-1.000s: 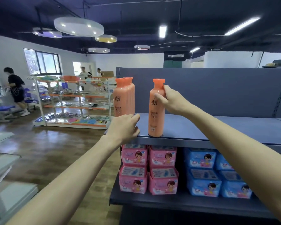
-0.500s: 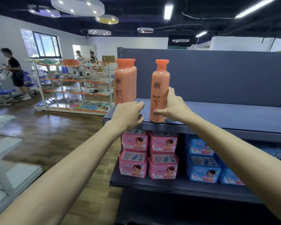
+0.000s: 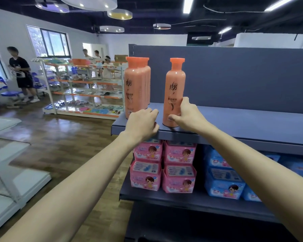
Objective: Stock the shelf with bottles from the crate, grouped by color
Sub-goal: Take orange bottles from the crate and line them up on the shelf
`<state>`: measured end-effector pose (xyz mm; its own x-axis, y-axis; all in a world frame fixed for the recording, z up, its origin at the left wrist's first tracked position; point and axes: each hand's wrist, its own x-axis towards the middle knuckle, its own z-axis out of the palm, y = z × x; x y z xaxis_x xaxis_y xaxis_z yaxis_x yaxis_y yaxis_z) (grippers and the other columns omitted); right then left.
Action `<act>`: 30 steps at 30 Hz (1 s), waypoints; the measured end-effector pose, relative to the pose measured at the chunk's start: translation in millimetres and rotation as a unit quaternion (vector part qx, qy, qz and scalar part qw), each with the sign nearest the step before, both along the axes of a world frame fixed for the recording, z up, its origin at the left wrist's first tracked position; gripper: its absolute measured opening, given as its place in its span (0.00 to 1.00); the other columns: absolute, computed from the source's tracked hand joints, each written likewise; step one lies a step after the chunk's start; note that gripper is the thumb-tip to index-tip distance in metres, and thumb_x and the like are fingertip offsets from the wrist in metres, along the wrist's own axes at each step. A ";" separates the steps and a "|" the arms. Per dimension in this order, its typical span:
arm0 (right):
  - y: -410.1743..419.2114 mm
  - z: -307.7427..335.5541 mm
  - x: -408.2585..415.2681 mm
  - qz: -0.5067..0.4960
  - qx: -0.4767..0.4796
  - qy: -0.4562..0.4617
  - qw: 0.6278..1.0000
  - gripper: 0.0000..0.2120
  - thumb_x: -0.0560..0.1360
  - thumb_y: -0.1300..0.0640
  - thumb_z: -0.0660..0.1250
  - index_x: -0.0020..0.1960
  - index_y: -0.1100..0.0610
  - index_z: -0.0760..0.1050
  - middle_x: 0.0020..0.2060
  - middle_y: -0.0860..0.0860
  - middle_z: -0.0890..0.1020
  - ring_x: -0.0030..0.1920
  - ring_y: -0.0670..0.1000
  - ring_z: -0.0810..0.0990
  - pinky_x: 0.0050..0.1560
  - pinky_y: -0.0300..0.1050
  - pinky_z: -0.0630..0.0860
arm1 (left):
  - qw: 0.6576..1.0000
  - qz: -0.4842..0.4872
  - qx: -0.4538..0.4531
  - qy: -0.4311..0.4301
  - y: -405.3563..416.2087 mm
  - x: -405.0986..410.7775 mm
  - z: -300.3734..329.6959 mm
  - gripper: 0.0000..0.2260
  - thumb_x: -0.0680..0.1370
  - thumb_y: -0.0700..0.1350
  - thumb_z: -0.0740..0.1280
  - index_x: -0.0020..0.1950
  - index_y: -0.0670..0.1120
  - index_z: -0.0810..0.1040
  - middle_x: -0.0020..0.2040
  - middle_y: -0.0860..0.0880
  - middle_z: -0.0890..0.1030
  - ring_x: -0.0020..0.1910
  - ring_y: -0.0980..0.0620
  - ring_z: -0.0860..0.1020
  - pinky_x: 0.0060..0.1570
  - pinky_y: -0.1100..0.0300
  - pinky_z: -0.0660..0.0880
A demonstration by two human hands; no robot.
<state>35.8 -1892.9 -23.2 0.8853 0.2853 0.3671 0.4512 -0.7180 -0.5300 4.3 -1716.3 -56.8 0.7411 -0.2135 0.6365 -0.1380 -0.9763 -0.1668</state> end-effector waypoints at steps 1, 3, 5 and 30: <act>0.8 0.0 2.3 0.001 0.000 0.000 1.000 0.23 0.76 0.53 0.70 0.61 0.59 0.62 0.58 0.58 0.78 0.54 0.58 0.79 0.50 0.51 0.78 | 1.000 0.000 -0.002 0.000 0.6 2.0 0.0 0.08 0.75 0.47 0.61 0.50 0.44 0.73 0.41 0.48 0.76 0.40 0.45 0.76 0.31 0.56 0.65; 3.1 -0.6 7.4 0.001 -0.002 -0.002 1.000 0.23 0.76 0.53 0.70 0.62 0.60 0.62 0.59 0.58 0.78 0.54 0.58 0.79 0.53 0.54 0.78 | 1.000 -0.002 -0.006 0.000 1.5 5.6 -0.5 0.08 0.75 0.47 0.61 0.49 0.44 0.72 0.40 0.48 0.75 0.39 0.45 0.76 0.31 0.56 0.66; 5.3 -1.1 13.1 0.000 -0.004 -0.005 1.000 0.23 0.76 0.53 0.70 0.62 0.60 0.62 0.59 0.59 0.78 0.55 0.59 0.79 0.54 0.55 0.78 | 1.000 -0.004 -0.011 0.002 2.2 9.3 -1.8 0.08 0.75 0.47 0.61 0.50 0.44 0.72 0.40 0.48 0.75 0.39 0.45 0.75 0.31 0.55 0.67; 44.5 -7.6 131.4 0.011 0.002 -0.003 1.000 0.22 0.76 0.53 0.69 0.61 0.61 0.62 0.59 0.59 0.76 0.55 0.61 0.77 0.55 0.58 0.76 | 1.000 -0.003 -0.022 -0.014 -1.5 77.8 0.7 0.08 0.76 0.46 0.61 0.52 0.44 0.71 0.45 0.44 0.77 0.46 0.41 0.77 0.35 0.54 0.64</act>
<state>167.2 -1848.3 -30.8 0.8769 0.3026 0.3734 0.4693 -0.7066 -0.5296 82.1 -1717.8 -56.1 0.7221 -0.1892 0.6654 -0.1389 -0.9819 -0.1285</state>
